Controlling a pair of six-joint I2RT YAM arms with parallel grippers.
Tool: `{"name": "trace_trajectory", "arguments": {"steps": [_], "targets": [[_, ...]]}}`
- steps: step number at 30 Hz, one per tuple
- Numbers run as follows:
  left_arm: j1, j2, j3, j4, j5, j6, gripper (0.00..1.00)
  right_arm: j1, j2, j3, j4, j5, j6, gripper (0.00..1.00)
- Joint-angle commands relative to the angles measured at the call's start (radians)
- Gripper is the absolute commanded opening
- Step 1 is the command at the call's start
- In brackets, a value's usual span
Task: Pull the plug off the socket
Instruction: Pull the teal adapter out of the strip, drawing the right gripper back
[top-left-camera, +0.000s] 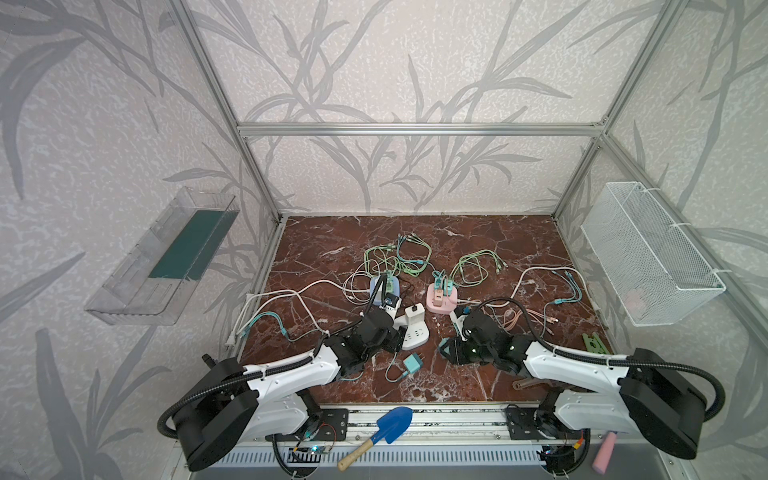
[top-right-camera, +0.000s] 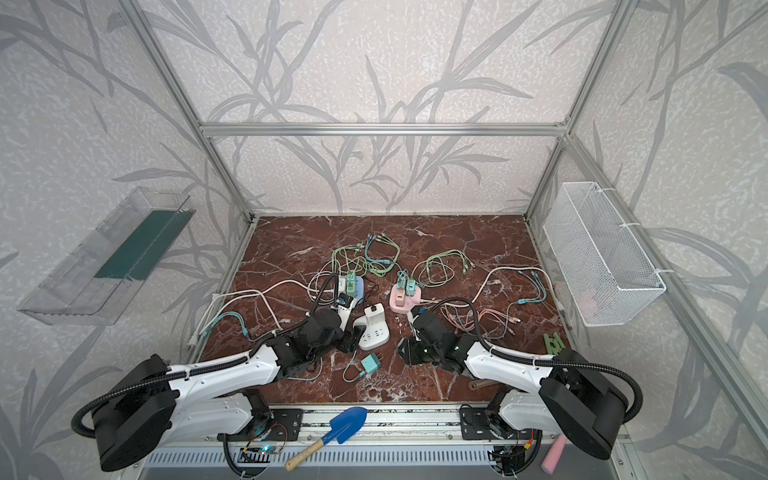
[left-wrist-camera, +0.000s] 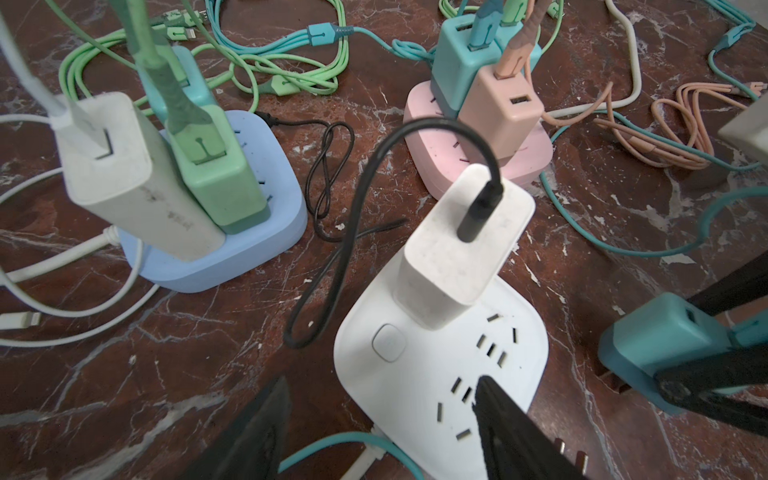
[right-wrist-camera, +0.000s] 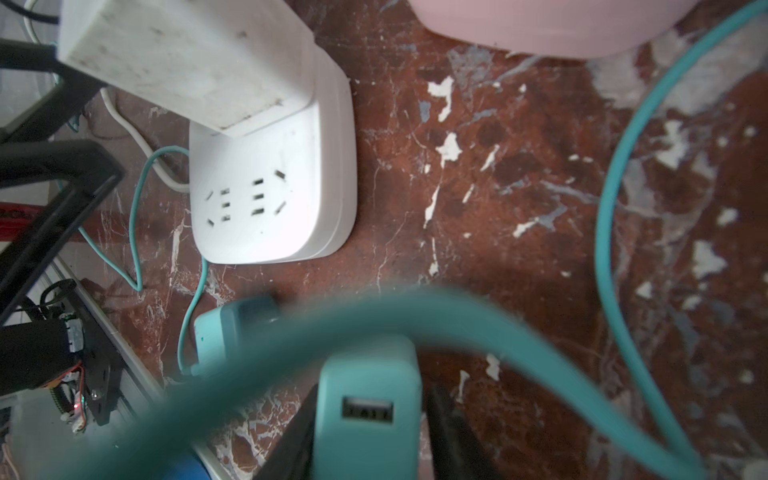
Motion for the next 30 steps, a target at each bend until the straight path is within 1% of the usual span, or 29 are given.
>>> {"name": "trace_trajectory", "arguments": {"steps": [1,8,11,12,16,23,26,30], "targets": [[0.003,-0.02,-0.008,-0.005,-0.017,-0.011,0.71,-0.028,0.002,0.015,-0.088,-0.02,0.02,0.49],[0.003,-0.015,-0.005,-0.01,-0.027,-0.013,0.72,-0.072,-0.027,0.038,-0.213,-0.01,0.019,0.57],[0.003,-0.009,0.0,-0.023,-0.038,-0.019,0.72,-0.087,-0.054,0.037,-0.241,0.005,0.031,0.63],[0.003,-0.007,0.003,-0.026,-0.037,-0.021,0.72,-0.101,-0.065,0.035,-0.244,-0.003,0.038,0.63],[0.003,0.007,0.015,-0.041,-0.034,-0.028,0.72,-0.165,-0.091,0.04,-0.258,-0.101,0.038,0.67],[0.003,0.008,0.022,-0.048,-0.043,-0.03,0.72,-0.199,-0.115,0.088,-0.377,-0.148,-0.008,0.68],[0.003,0.0,0.026,-0.065,-0.062,-0.031,0.72,-0.221,-0.136,0.108,-0.453,-0.141,-0.038,0.68],[0.003,-0.007,0.024,-0.077,-0.075,-0.036,0.72,-0.268,-0.182,0.104,-0.503,-0.135,-0.062,0.68]]}}
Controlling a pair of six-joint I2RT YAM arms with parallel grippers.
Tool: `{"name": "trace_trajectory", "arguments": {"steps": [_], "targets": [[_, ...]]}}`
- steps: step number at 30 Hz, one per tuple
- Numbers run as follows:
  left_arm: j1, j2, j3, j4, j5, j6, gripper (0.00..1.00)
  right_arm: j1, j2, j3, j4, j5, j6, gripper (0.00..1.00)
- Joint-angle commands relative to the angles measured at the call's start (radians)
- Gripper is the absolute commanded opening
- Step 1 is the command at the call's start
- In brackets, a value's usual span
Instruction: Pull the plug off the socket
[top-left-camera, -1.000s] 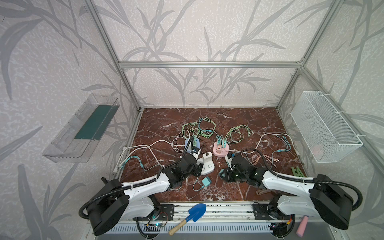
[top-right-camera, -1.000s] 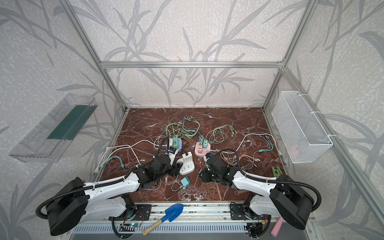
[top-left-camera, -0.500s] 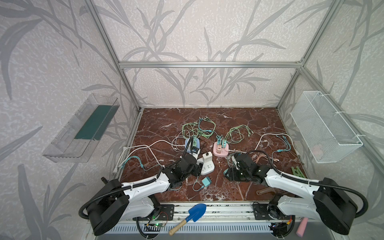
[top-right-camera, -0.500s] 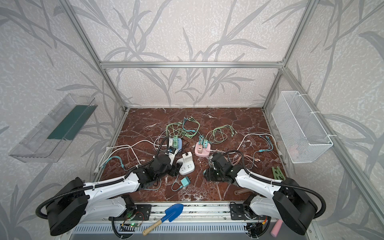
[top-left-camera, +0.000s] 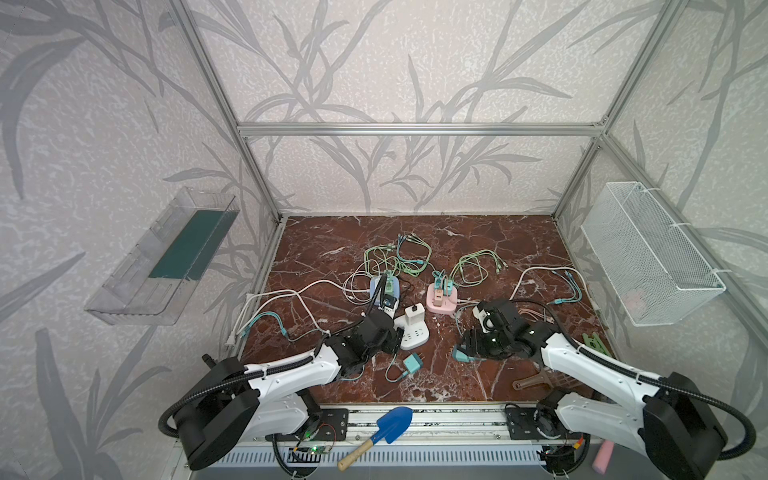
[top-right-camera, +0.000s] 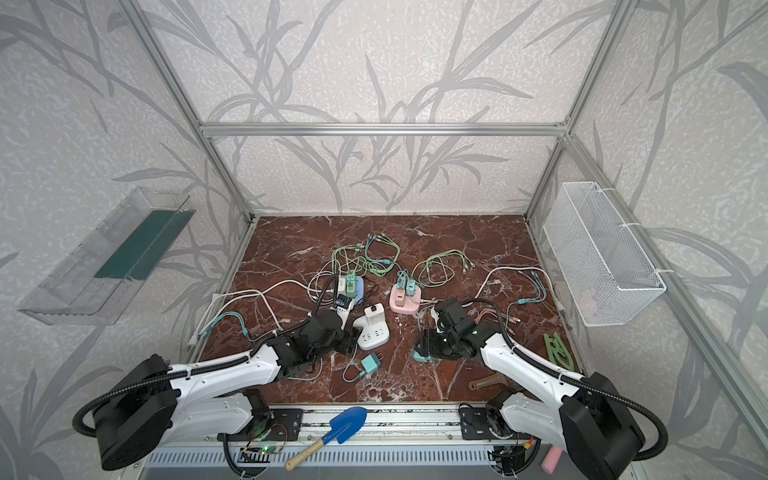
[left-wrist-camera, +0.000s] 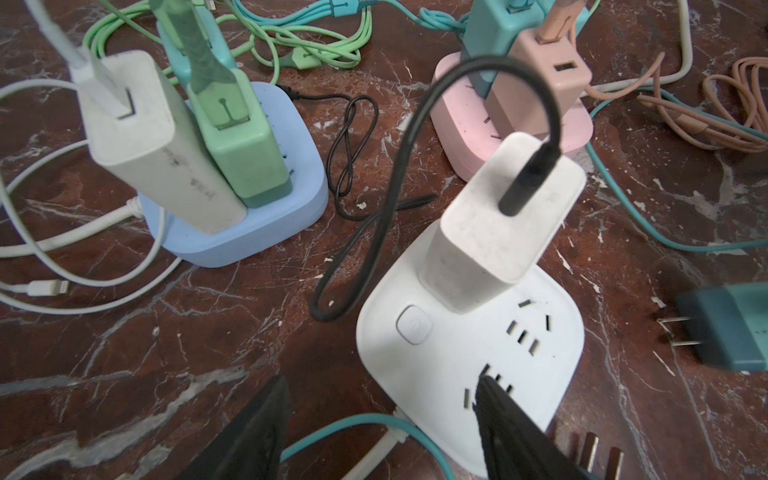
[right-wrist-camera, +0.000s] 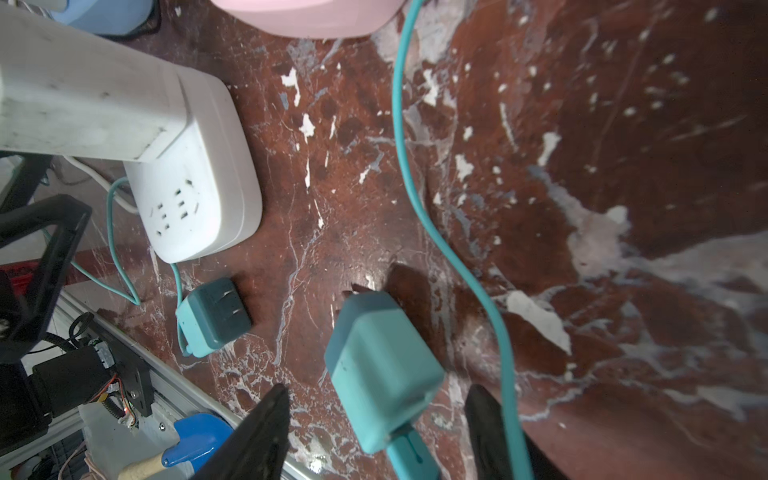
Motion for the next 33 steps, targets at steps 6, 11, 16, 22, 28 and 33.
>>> {"name": "trace_trajectory", "arguments": {"steps": [6,11,16,22,28,33], "targets": [[0.003,-0.016,0.025,-0.024,-0.036,-0.018,0.72,-0.105,-0.074,0.021,-0.173,-0.016,-0.099,0.68],[0.004,-0.017,0.026,-0.024,-0.038,-0.011,0.72,-0.175,-0.096,0.046,-0.254,0.041,-0.17,0.68],[0.003,-0.012,0.024,-0.026,-0.044,-0.013,0.72,-0.179,-0.09,0.093,-0.252,0.04,-0.215,0.68],[0.003,-0.012,0.018,-0.022,-0.047,-0.03,0.72,-0.08,-0.135,0.114,-0.138,0.107,-0.269,0.66],[0.004,-0.027,0.007,-0.023,-0.063,-0.053,0.72,0.08,-0.106,0.117,0.05,0.204,-0.339,0.67],[0.005,-0.05,-0.006,-0.032,-0.078,-0.063,0.73,0.21,-0.028,0.142,0.186,0.33,-0.379,0.69]]}}
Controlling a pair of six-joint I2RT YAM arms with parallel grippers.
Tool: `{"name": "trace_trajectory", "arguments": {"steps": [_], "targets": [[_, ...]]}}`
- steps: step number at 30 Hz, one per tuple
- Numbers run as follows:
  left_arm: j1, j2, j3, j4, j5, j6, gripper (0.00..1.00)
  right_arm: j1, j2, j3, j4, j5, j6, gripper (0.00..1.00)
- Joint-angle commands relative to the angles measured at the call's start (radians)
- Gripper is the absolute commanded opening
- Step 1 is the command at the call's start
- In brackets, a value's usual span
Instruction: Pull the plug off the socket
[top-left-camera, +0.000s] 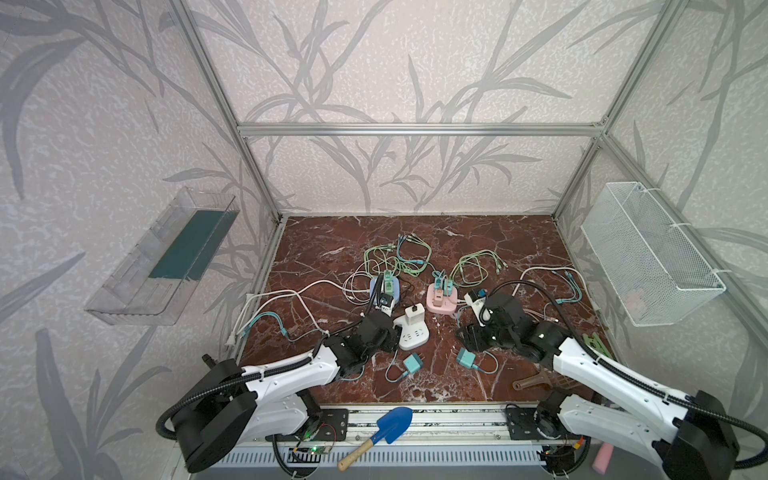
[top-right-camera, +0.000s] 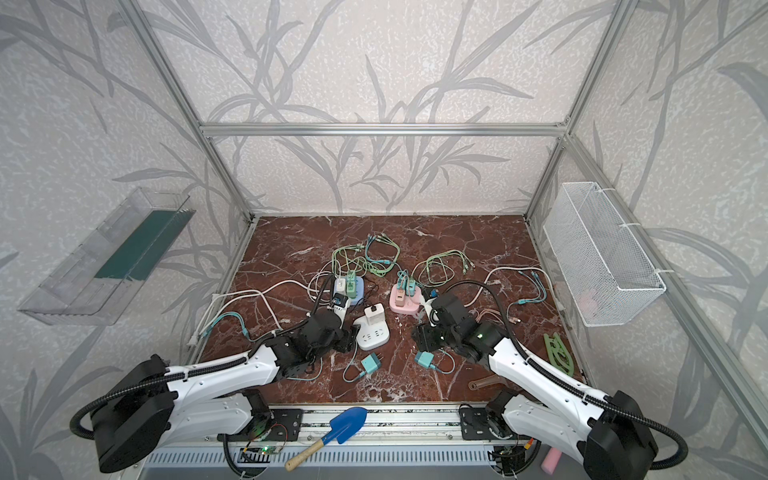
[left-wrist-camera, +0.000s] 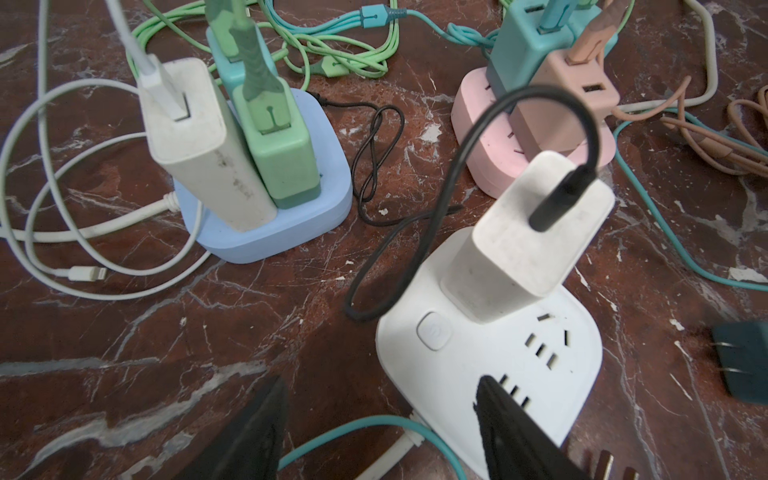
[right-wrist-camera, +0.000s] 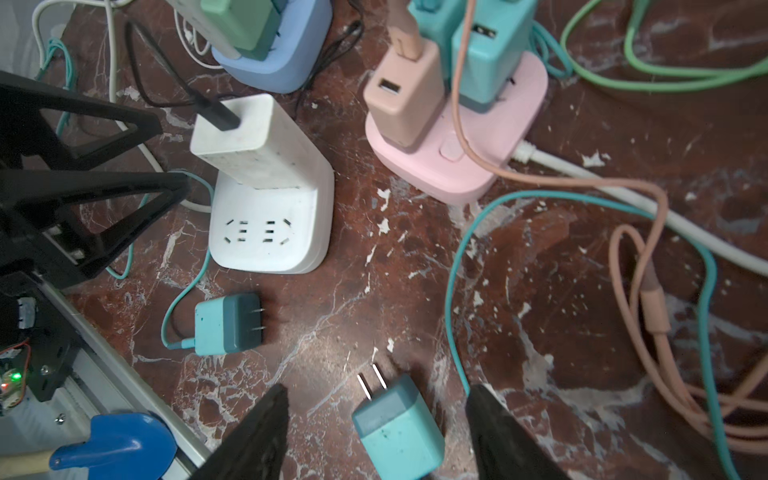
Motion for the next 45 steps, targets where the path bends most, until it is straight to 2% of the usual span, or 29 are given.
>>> {"name": "trace_trajectory", "arguments": {"steps": [1,9,21,30,45], "targets": [[0.005,-0.032,-0.009,-0.027,-0.037,-0.028,0.74,0.077,0.059,0.049,0.142,0.132,-0.044,0.7],[0.009,-0.041,-0.029,-0.033,-0.04,-0.055,0.75,0.213,0.279,0.142,0.28,0.284,0.042,0.73],[0.016,-0.043,-0.043,-0.028,-0.024,-0.065,0.81,0.254,0.53,0.273,0.349,0.343,0.069,0.75],[0.018,-0.006,-0.034,-0.014,0.013,-0.058,0.83,0.253,0.608,0.322,0.335,0.356,0.096,0.74],[0.046,0.104,0.003,0.027,0.114,-0.064,0.85,0.254,0.663,0.349,0.342,0.352,0.093,0.61]]}}
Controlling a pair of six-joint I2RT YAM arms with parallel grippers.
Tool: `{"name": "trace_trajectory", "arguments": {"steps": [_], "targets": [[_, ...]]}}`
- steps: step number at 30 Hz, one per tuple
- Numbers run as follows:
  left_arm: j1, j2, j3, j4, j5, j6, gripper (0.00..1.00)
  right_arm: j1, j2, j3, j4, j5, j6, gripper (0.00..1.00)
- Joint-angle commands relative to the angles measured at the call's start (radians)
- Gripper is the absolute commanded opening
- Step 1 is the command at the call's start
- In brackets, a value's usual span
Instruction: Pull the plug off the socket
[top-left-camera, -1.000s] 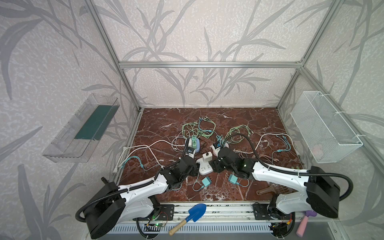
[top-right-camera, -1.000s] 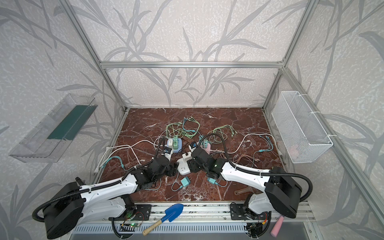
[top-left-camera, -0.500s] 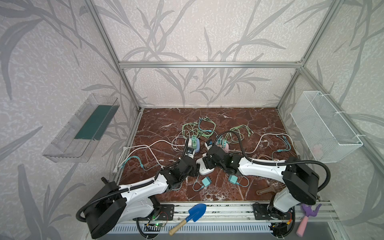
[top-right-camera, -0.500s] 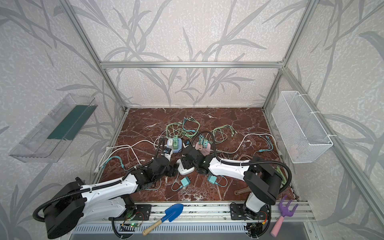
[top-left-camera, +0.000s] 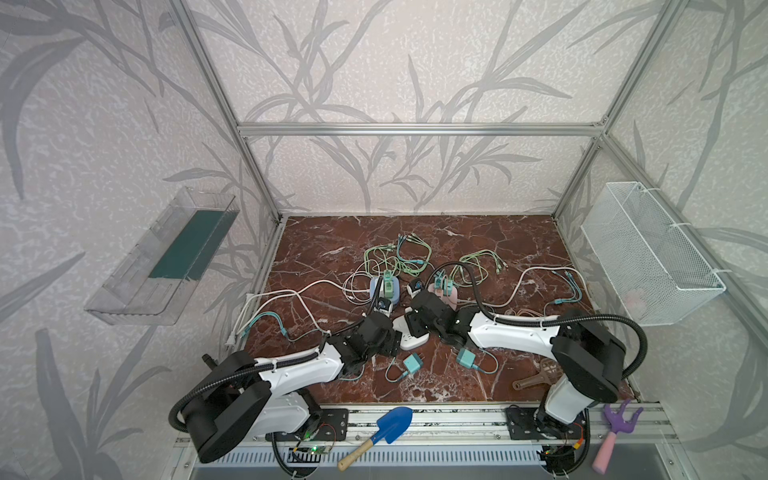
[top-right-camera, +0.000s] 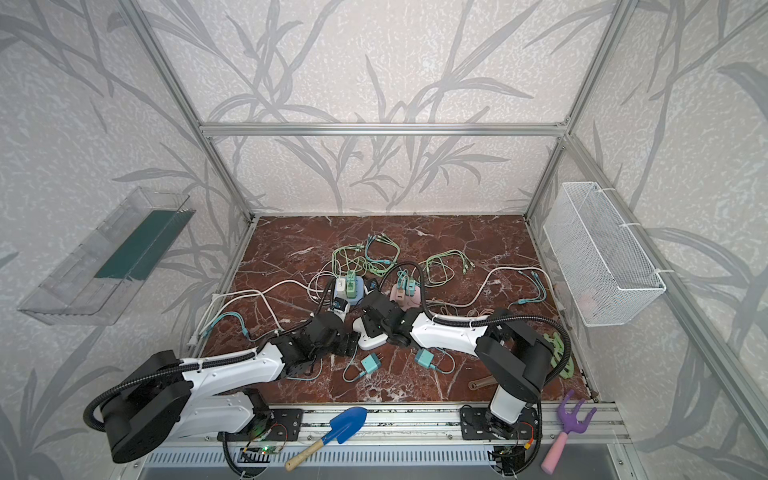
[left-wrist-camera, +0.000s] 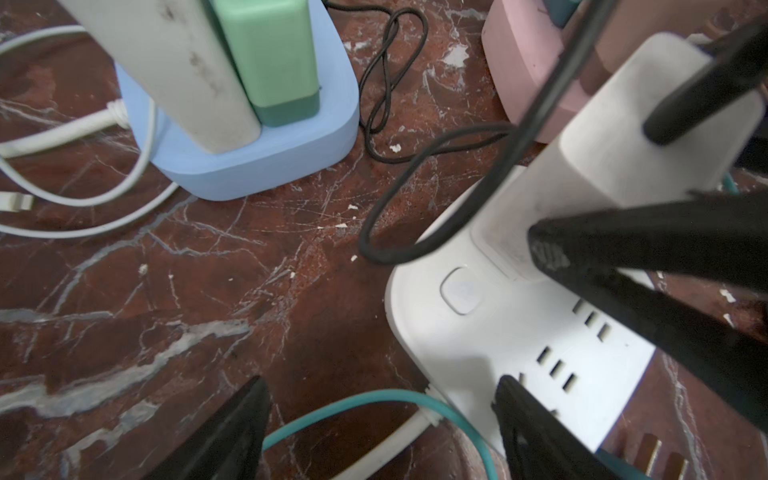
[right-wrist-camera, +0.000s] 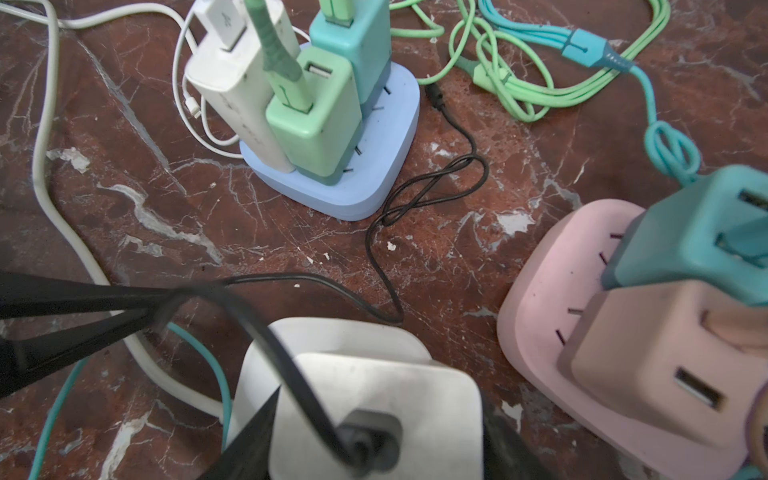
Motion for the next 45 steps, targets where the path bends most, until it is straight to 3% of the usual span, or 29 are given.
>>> {"name": "trace_trajectory", "arguments": {"steps": [1,21,28,45], "targets": [[0.008,0.02,0.023,0.025,0.033,-0.014,0.85,0.006,0.016,0.027,0.017,0.01,-0.005,0.59],[0.024,0.09,0.062,-0.058,0.042,-0.011,0.8,0.005,-0.028,0.02,0.045,0.013,-0.036,0.37],[0.023,0.162,0.14,-0.174,0.048,-0.012,0.77,0.006,-0.052,0.015,0.06,0.018,-0.035,0.33],[0.023,0.184,0.124,-0.205,0.014,-0.073,0.74,0.005,-0.131,-0.012,0.051,0.034,-0.031,0.31]]}}
